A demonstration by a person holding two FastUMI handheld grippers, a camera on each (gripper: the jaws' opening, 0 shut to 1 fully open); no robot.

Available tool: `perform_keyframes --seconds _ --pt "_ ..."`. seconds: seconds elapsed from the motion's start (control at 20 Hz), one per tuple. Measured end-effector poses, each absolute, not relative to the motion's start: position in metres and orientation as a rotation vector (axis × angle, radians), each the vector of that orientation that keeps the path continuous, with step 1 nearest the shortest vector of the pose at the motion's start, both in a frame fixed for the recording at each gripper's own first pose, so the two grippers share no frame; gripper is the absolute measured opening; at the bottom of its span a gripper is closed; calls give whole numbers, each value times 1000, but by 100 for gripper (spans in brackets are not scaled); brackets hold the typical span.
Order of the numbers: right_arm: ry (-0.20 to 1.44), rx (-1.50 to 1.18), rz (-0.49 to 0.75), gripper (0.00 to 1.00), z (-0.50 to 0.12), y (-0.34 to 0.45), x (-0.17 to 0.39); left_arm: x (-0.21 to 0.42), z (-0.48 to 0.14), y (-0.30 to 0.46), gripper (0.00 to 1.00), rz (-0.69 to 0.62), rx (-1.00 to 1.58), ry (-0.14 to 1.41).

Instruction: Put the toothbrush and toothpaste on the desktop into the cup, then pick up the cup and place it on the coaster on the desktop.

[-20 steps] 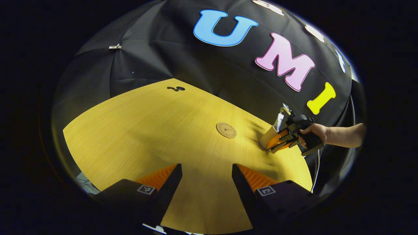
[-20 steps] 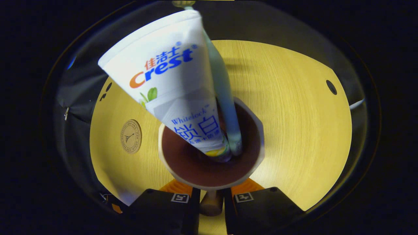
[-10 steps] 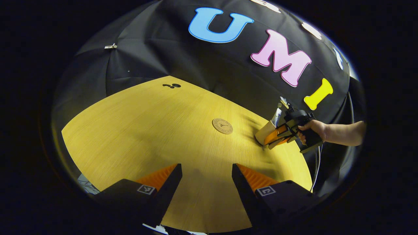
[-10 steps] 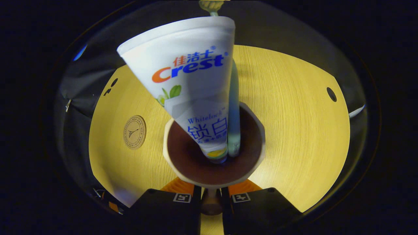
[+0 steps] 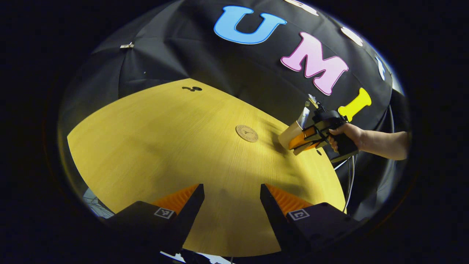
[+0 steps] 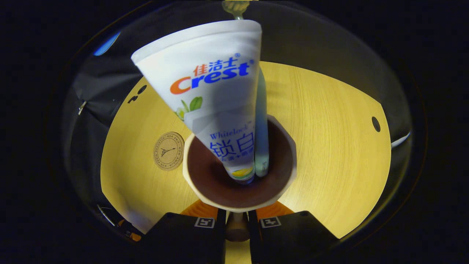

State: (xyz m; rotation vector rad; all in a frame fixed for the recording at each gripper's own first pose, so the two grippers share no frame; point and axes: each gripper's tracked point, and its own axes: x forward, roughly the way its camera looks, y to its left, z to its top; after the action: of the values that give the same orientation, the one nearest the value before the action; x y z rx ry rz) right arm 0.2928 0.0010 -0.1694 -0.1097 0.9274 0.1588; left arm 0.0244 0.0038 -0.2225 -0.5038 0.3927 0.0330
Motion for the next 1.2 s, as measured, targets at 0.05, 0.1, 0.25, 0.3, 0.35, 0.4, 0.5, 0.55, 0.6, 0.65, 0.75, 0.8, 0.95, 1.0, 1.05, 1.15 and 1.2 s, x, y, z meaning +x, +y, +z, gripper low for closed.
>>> perform_keyframes --seconds 0.05,0.1,0.25,0.3,0.35,0.4,0.5,0.55,0.6,0.65,0.75,0.8,0.95,1.0,1.05,1.15,1.2 --pt "919 -113 168 30 -166 9 294 23 -223 7 97 42 -511 391" --pt "914 -112 179 30 -163 18 294 21 -223 10 97 50 -504 387" --pt "911 -127 213 30 -160 48 293 17 -219 16 97 54 -489 375" --pt "911 -134 224 30 -160 59 293 14 -216 18 97 53 -489 370" --pt "915 -139 234 30 -161 68 292 11 -217 21 97 55 -488 368" --pt "916 -140 245 30 -162 78 292 9 -217 25 96 61 -489 368" --pt "921 -158 265 30 -166 98 291 1 -218 32 97 76 -493 366" --pt "924 -170 273 30 -168 105 290 -3 -220 35 97 83 -499 366" --pt "929 -183 283 30 -172 112 289 -6 -221 38 97 90 -505 368" --pt "937 -197 288 30 -176 116 288 -10 -223 41 97 97 -513 369" --pt "951 -221 291 30 -184 123 287 -18 -227 49 97 119 -541 372" --pt "954 -230 291 30 -187 126 287 -22 -228 52 97 129 -557 370" --pt "972 -237 286 30 -196 135 289 -34 -232 64 97 161 -582 368" --pt "976 -246 285 30 -199 137 291 -36 -233 68 97 171 -582 369" --pt "978 -259 283 30 -204 139 292 -40 -235 70 97 177 -581 370" --pt "992 -267 277 30 -213 148 292 -46 -235 71 97 179 -578 376" --pt "996 -272 272 30 -215 150 294 -47 -233 72 97 178 -572 374"
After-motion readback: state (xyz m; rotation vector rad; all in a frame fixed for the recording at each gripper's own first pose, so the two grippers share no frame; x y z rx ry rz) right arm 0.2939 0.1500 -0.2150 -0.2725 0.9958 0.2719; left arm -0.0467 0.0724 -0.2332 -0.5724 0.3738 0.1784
